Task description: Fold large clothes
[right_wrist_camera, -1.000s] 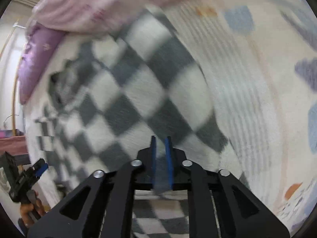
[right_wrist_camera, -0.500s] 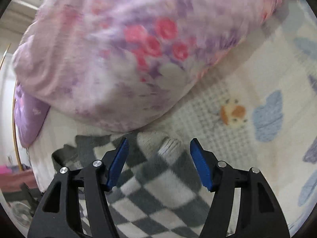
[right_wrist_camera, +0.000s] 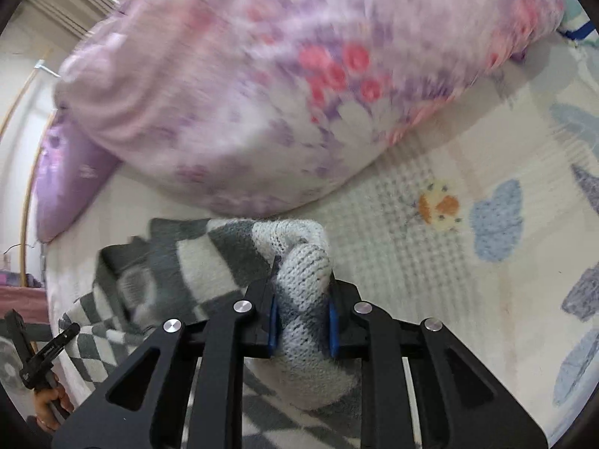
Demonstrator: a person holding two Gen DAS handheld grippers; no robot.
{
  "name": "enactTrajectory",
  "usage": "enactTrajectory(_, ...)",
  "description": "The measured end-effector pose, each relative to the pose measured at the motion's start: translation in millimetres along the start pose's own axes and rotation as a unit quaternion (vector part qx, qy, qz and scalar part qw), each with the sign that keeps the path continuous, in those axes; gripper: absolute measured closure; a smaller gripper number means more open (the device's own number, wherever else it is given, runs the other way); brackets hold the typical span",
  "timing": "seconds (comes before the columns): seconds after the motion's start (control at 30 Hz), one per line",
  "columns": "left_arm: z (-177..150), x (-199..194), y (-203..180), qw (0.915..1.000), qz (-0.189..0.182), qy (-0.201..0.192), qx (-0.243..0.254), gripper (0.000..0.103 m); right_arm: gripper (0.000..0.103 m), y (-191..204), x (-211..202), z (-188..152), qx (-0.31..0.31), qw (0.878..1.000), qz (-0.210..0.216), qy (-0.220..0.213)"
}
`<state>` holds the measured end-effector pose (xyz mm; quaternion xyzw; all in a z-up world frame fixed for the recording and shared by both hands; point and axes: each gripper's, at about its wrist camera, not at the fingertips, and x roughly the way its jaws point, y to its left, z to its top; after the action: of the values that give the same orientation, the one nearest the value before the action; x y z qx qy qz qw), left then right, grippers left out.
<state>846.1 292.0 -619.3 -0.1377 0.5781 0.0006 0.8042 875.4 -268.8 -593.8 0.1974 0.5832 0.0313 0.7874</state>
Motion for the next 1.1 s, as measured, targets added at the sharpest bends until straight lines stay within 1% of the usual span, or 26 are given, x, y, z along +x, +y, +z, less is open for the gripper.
enactTrajectory(0.07,-11,-23,-7,0.9998,-0.01,-0.017,0.0,0.085,0.086,2,-25,-10,-0.011,1.0,0.014,-0.021)
enactTrajectory(0.13,-27,-57,-14,0.9989,-0.02,-0.04,0.01,0.085,0.087,2,-52,-25,-0.021,0.999,0.026,-0.043)
enactTrajectory(0.17,-34,-67,-18,0.9986,-0.024,-0.045,0.012,0.085,0.087,2,-67,-34,-0.027,0.998,0.038,-0.05)
enactTrajectory(0.2,-47,-87,-24,0.9978,-0.028,-0.058,0.018,0.085,0.087,3,-80,-44,-0.034,0.997,0.048,-0.059)
enactTrajectory(0.27,-70,-107,-36,0.997,-0.02,-0.07,0.026,0.085,0.087,11,-97,-63,-0.039,0.995,0.064,-0.066)
enactTrajectory(0.3,-79,-116,-36,0.9968,-0.02,-0.075,0.022,0.085,0.087,4,-113,-76,-0.033,0.994,0.075,-0.069)
enactTrajectory(0.37,-103,-135,-38,0.9967,-0.021,-0.079,0.008,0.085,0.087,11,-129,-88,-0.038,0.993,0.085,-0.073)
enactTrajectory(0.4,-118,-148,-39,0.9965,-0.02,-0.081,0.0,0.085,0.087,7,-145,-101,-0.048,0.992,0.087,-0.073)
enactTrajectory(0.43,-134,-161,-40,0.9965,-0.023,-0.081,-0.006,0.085,0.087,7,-158,-107,-0.051,0.992,0.09,-0.073)
enactTrajectory(0.47,-147,-169,-38,0.9965,-0.021,-0.08,-0.01,0.085,0.087,2,-174,-120,-0.055,0.991,0.095,-0.072)
enactTrajectory(0.5,-168,-181,-36,0.9966,-0.017,-0.078,-0.022,0.085,0.087,-5,-189,-131,-0.057,0.991,0.099,-0.068)
enactTrajectory(0.57,-201,-197,-31,0.9962,-0.019,-0.074,-0.041,0.085,0.087,-19,-203,-153,-0.051,0.991,0.108,-0.054)
enactTrajectory(0.6,-224,-204,-25,0.9959,-0.023,-0.067,-0.057,0.084,0.087,-29,-209,-165,-0.051,0.991,0.112,-0.045)
enactTrajectory(0.67,-256,-214,-19,0.9949,-0.024,-0.052,-0.083,0.084,0.087,-46,-219,-186,-0.056,0.992,0.11,-0.025)
enactTrajectory(0.7,-276,-216,-14,0.9941,-0.031,-0.038,-0.097,0.083,0.087,-55,-222,-199,-0.066,0.992,0.108,-0.011)
enactTrajectory(0.73,-294,-217,-10,0.9932,-0.031,-0.031,-0.108,0.082,0.087,-61,-225,-211,-0.075,0.992,0.103,-0.005)
enactTrajectory(0.77,-317,-215,-7,0.9925,-0.028,-0.026,-0.117,0.081,0.086,-69,-226,-226,-0.085,0.992,0.097,0.004)
enactTrajectory(0.8,-329,-210,-3,0.9919,-0.029,-0.02,-0.122,0.079,0.085,-78,-224,-241,-0.092,0.992,0.089,0.017)
enactTrajectory(0.83,-349,-203,3,0.9906,-0.026,-0.006,-0.134,0.078,0.083,-85,-221,-253,-0.09,0.992,0.081,0.026)
enactTrajectory(0.9,-385,-189,14,0.9859,-0.013,0.022,-0.166,0.074,0.077,-105,-209,-281,-0.074,0.994,0.059,0.057)
enactTrajectory(0.93,-404,-182,20,0.9819,-0.01,0.036,-0.186,0.074,0.075,-117,-200,-298,-0.068,0.995,0.033,0.071)
enactTrajectory(0.97,-422,-175,27,0.9768,-0.007,0.053,-0.208,0.074,0.07,-126,-194,-312,-0.06,0.995,0.012,0.081)
enactTrajectory(1.0,-441,-169,34,0.9699,-0.014,0.071,-0.232,0.074,0.07,-131,-190,-320,-0.052,0.995,0.002,0.089)
enactTrajectory(1.03,-456,-166,37,0.9655,-0.014,0.078,-0.248,0.074,0.07,-142,-185,-336,-0.035,0.994,-0.014,0.105)
enactTrajectory(1.07,-472,-166,42,0.9609,-0.015,0.077,-0.266,0.074,0.069,-149,-184,-346,-0.02,0.993,-0.027,0.111)
enactTrajectory(1.1,-481,-167,45,0.9567,-0.016,0.072,-0.282,0.069,0.069,-160,-185,-359,0.009,0.993,-0.028,0.117)
